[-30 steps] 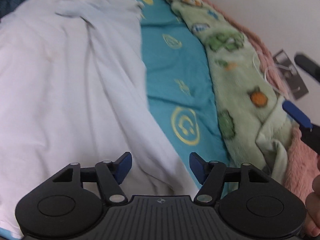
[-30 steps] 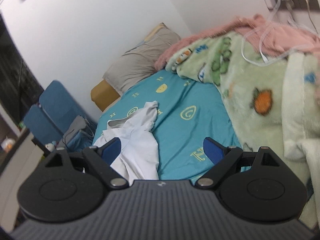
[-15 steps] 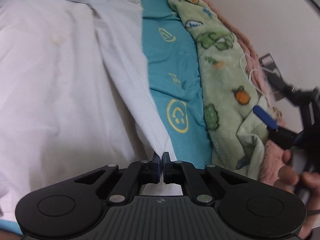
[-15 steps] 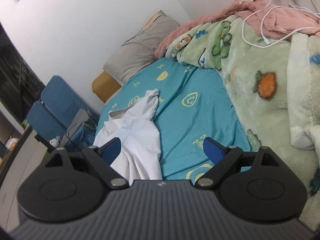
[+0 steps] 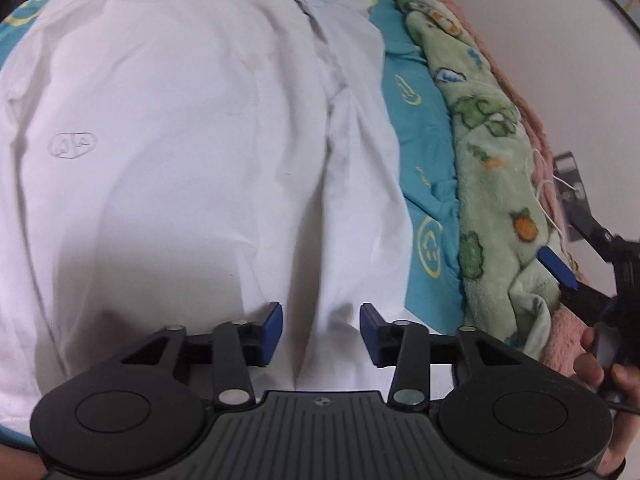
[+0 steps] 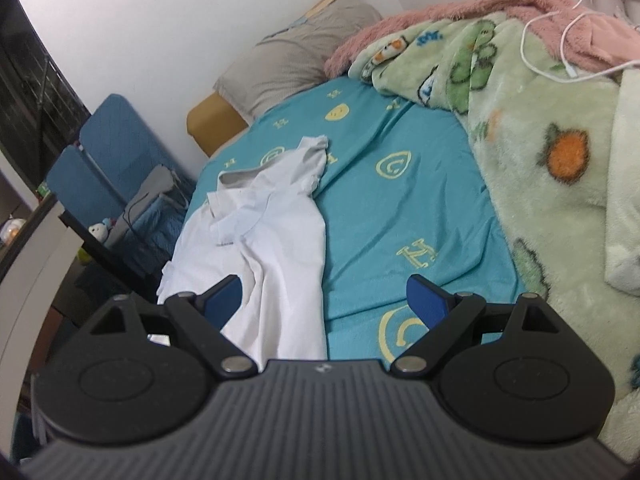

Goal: Fold clothes

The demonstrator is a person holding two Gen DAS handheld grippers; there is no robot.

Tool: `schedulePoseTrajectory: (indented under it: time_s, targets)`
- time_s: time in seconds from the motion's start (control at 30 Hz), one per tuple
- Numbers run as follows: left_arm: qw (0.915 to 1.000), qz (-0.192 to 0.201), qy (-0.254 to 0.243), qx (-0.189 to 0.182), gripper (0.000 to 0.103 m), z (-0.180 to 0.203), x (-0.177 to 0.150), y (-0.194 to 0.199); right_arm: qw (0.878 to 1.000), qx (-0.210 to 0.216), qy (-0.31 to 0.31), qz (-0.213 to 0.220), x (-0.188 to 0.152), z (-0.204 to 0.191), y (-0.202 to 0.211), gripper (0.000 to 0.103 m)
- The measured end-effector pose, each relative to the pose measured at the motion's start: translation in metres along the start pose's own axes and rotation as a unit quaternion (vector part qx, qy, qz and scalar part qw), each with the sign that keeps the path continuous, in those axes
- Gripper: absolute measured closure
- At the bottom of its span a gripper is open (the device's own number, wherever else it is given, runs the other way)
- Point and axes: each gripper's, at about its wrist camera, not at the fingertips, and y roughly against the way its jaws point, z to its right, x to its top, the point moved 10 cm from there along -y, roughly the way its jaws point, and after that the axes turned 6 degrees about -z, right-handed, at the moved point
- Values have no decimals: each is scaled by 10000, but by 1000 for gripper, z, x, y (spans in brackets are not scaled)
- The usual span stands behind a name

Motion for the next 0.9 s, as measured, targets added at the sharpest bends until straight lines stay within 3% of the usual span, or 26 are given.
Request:
schedulePoseTrajectory:
  time_s: [0.07, 0.13, 0.17, 0.2, 0.23, 0.53, 0.63, 0.7, 0.8, 0.9]
  targets:
    - [9996, -132, -225, 41, 59, 7, -4, -9, 10000, -10, -31, -92, -2, 0, -5, 13]
    - [9986, -228, -461, 104, 76, 13, -9, -16, 9998, -23, -40, -172, -4, 0, -9, 13]
    - [9983, -259, -526, 60, 93, 15, -11, -15, 9998, -32, -34, -205, -5, -1, -11, 13]
    - [9979, -287, -583, 4, 98, 18, -13, -13, 9997, -48, -10, -226, -7, -2, -11, 13]
    - [9974, -315, -640, -52, 99, 21, -15, -11, 9997, -66, 15, -247, -8, -3, -12, 13]
    - [9925, -646, -629, 823, 100, -13, -38, -3, 9991, -171, 196, -327, -12, -10, -18, 12]
    - [9939, -551, -592, 750, 92, -9, -34, 5, 9989, -207, 268, -322, -15, -14, -18, 12]
    - [9953, -464, -541, 660, 70, -7, -29, 12, 9989, -233, 306, -271, -16, -17, -17, 13]
    - [9978, -261, -403, 461, 51, -7, -15, 26, 9992, -217, 301, -153, -14, -23, -17, 13]
    - [9983, 99, -143, 547, 39, -17, 25, 38, 9995, -214, 232, -91, -10, -28, -25, 13]
